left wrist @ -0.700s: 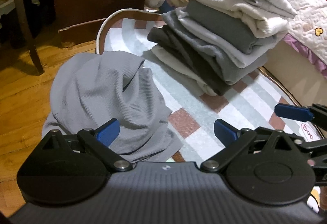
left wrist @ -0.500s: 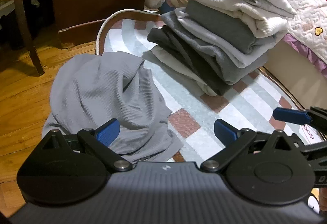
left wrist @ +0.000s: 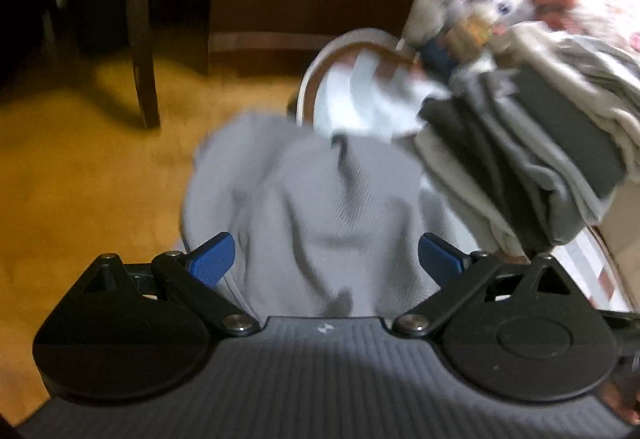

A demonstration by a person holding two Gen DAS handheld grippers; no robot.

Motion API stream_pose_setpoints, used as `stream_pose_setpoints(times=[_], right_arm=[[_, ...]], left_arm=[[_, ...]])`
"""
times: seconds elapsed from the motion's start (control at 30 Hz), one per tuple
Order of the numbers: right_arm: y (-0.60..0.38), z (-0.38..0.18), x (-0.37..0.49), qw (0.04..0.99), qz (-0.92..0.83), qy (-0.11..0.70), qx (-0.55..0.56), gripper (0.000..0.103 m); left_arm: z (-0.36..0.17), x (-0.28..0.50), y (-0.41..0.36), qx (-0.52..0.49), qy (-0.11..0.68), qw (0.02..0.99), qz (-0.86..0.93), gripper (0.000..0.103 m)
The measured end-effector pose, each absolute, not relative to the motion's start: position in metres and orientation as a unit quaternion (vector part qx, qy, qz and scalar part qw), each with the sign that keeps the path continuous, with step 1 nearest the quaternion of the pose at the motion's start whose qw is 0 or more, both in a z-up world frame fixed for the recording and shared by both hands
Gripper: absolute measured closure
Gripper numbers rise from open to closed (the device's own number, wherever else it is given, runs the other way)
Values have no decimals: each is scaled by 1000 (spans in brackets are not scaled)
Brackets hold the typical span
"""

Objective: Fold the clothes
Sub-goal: 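Grasp the crumpled grey ribbed shirt with both grippers and lift it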

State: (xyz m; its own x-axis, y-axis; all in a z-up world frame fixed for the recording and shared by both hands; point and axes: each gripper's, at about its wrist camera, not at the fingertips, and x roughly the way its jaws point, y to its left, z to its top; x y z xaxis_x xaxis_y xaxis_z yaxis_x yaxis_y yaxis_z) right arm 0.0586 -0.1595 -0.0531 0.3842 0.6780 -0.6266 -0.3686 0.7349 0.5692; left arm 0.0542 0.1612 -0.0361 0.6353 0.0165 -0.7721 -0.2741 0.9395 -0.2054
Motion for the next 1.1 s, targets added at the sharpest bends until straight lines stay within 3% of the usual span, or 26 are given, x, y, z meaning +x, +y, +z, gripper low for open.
stream_pose_setpoints(times=[0.17, 0.37, 0.4, 0.43, 0.5, 0.53, 0.6, 0.7, 0.9, 1.1], right_arm=[[-167, -96, 117, 765, 275, 490, 315, 13], [-135, -142, 138, 763, 241, 489, 349, 10], [-126, -143, 137, 764, 252, 482, 347, 13], [-118, -144, 137, 766, 263, 476, 344, 28], [-105, -144, 128, 764, 281, 467, 344, 57], [-105, -142, 122, 760, 293, 459, 355, 69], [-107, -135, 109, 749, 318, 445, 374, 79], [-122, -113, 88, 752, 343, 416, 379, 83], [-171, -59, 36, 779, 343, 347, 392, 87], [-216, 27, -25, 842, 322, 270, 339, 88]], left_arm=[[-67, 71, 191, -180, 437, 869, 147, 8], [-118, 88, 202, -285, 472, 827, 114, 4], [-125, 89, 199, -291, 475, 824, 105, 4], [-132, 89, 195, -297, 479, 820, 95, 6], [-146, 89, 188, -308, 487, 814, 76, 43], [-150, 87, 185, -315, 486, 813, 59, 83], [-144, 77, 179, -332, 466, 820, 3, 86], [-129, 62, 174, -369, 427, 822, -70, 90], [-68, 31, 150, -388, 346, 833, -189, 90], [-6, 20, 79, -337, 306, 843, -285, 97]])
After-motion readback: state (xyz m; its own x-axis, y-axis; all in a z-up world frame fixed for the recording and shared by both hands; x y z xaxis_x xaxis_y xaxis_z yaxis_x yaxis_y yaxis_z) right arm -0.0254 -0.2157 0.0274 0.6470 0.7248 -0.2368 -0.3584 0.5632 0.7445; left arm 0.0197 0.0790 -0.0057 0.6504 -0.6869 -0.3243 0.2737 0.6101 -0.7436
